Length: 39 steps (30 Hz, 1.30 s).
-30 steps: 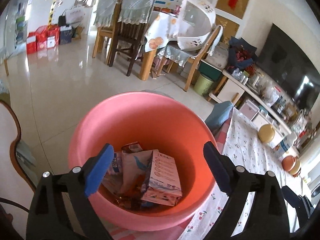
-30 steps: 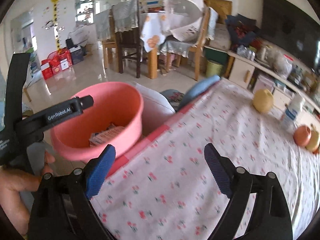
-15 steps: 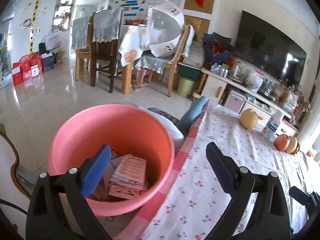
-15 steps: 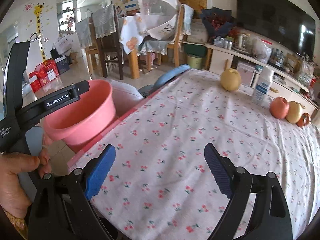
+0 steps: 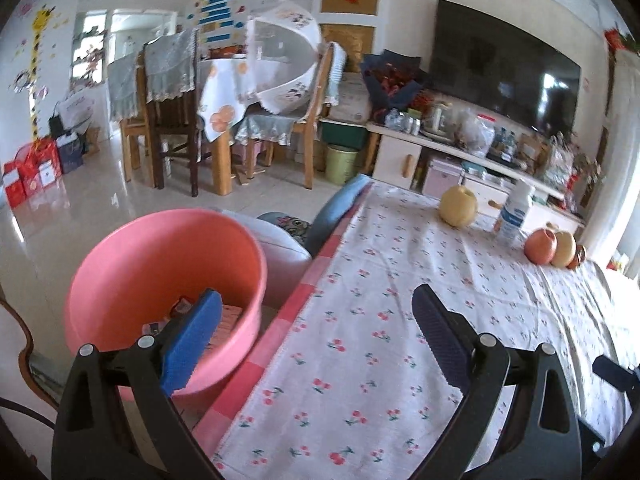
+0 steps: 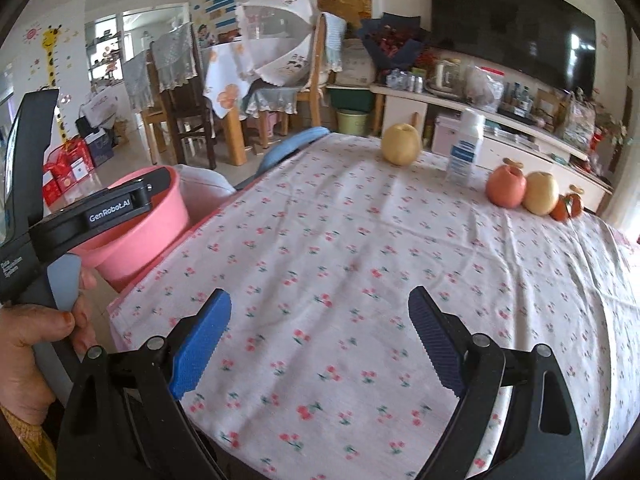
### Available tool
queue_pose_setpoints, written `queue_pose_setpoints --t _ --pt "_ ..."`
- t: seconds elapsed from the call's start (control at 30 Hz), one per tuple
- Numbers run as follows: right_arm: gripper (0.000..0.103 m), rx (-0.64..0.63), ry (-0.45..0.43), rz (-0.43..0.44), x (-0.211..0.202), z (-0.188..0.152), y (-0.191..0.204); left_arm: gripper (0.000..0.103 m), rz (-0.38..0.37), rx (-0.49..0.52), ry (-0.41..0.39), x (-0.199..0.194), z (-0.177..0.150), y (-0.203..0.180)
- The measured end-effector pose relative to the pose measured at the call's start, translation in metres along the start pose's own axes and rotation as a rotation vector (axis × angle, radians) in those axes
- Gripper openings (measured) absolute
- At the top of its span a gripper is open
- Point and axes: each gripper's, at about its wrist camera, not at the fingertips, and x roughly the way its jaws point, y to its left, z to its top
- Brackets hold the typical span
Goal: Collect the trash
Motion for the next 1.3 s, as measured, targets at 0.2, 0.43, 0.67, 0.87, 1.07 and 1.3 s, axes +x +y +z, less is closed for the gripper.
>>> queue_pose_setpoints --t 0.2,0.43,0.67,0.87,1.07,1.3 --pt "0.089 0.021 -0.008 -0.050 -0.012 -0.014 -0.026 0.097 -0.017 0.087 -0.005 -0.007 -0.008 -0.035" --pt "0.089 0.057 -0.008 -0.099 -0.023 -0.030 -0.057 0.099 -0.063 0.185 -0.020 -0.019 -0.022 -0.080" --pt "0.089 0.095 -0.025 -0.161 -0.040 -0.040 -0.085 0.099 -0.128 0.260 -0.038 -0.038 -0.036 -0.119" --pt "0.089 0.114 -0.049 -0.225 -0.059 -0.051 -0.105 0.099 -0.187 0.309 -0.057 -0.059 -0.049 -0.147" --pt "0.089 0.141 -0.083 -0.280 -0.083 -0.065 -0.121 0.099 -0.248 0.309 -0.052 -0.079 -0.060 -0.159" --pt "0.089 0.159 -0.119 -0.308 -0.107 -0.078 -0.124 0.099 -0.243 0.332 -0.062 -0.101 -0.066 -0.165"
